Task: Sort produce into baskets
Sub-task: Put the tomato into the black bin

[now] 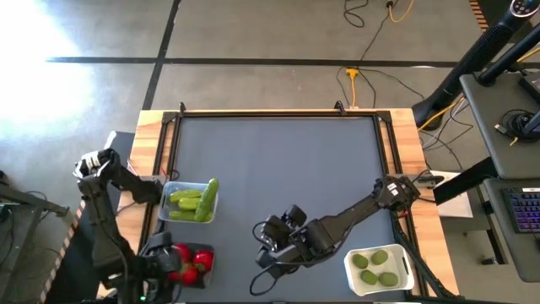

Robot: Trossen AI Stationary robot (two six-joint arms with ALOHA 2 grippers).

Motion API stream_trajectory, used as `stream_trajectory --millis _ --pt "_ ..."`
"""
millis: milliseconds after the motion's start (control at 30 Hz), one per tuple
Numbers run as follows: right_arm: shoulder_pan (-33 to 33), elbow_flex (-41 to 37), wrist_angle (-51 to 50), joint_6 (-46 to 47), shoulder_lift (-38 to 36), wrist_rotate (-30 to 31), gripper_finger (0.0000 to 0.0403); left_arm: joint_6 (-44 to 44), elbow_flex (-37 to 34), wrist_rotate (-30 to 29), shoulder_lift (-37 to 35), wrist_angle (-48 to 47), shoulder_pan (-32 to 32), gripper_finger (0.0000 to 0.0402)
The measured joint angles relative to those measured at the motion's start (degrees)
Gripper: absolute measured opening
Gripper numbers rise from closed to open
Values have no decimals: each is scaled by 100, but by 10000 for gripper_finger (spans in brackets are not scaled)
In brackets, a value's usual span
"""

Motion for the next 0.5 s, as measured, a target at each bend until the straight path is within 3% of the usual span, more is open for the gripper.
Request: stream_trajectory --millis 100,300,500 --pt "0 -135 304 -37 0 4 375 -369 -316 626 2 59 -162 278" --pt "-39 -272 585 -162 0 -5 375 -773 -1071 1086 15 599 -135 284" --pt "-39 -272 587 -160 0 -8 375 -1094 -1285 1528 55 725 -133 297"
